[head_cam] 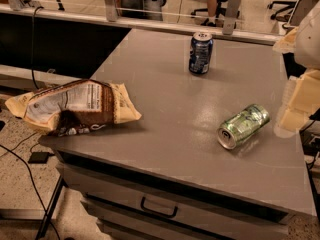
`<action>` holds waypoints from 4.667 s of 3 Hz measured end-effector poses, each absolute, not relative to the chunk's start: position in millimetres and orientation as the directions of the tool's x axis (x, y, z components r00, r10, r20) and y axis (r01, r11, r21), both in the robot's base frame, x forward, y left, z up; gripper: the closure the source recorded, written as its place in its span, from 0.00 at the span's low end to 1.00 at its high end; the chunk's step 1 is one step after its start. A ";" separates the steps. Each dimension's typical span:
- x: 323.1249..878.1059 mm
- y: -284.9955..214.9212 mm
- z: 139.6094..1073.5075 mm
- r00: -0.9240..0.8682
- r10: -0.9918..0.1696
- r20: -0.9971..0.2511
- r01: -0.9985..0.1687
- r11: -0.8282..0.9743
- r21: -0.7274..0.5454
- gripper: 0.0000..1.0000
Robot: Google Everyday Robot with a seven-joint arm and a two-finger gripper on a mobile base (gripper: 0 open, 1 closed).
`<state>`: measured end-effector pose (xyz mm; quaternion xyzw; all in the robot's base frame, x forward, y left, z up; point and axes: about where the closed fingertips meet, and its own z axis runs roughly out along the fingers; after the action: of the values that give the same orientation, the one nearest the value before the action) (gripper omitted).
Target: Move green can near brown chip bag
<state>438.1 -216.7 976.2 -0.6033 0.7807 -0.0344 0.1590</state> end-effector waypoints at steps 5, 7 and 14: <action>477.8 -187.7 878.1 0.447 -0.881 0.158 -0.850 -0.473 -0.232 0.00; 476.0 -187.5 876.5 0.467 -0.869 0.161 -0.841 -0.493 -0.221 0.49; 486.1 -189.1 844.2 0.454 -0.887 -0.085 -0.881 -0.432 -0.193 0.20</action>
Offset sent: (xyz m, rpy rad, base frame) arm 0.0179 0.0153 -0.0287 -0.2042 -0.0416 0.2470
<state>486.1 -189.1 844.2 -0.8461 0.5223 -0.0145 0.1053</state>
